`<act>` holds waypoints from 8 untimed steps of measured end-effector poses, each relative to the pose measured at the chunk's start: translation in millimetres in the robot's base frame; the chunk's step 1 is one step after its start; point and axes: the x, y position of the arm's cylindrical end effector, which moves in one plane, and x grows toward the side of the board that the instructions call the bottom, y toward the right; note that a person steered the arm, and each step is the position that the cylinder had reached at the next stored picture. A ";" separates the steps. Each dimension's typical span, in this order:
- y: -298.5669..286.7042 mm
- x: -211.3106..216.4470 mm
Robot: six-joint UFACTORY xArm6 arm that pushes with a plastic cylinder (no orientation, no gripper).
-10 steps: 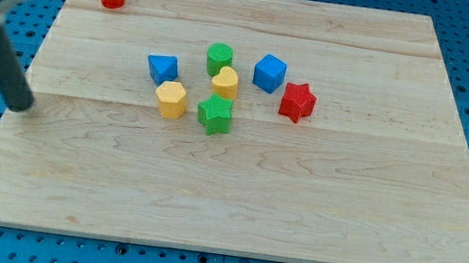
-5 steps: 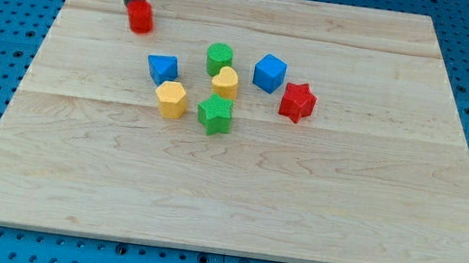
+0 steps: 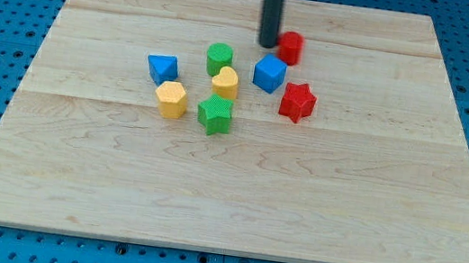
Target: Push the red circle along with the red star to the blue cube
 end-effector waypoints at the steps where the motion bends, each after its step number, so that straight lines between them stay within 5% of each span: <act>1: 55.8 0.0; 2: 60.8 14.6; 3: 76.4 -18.9; 6: 91.6 112.5; 8: 107.6 134.4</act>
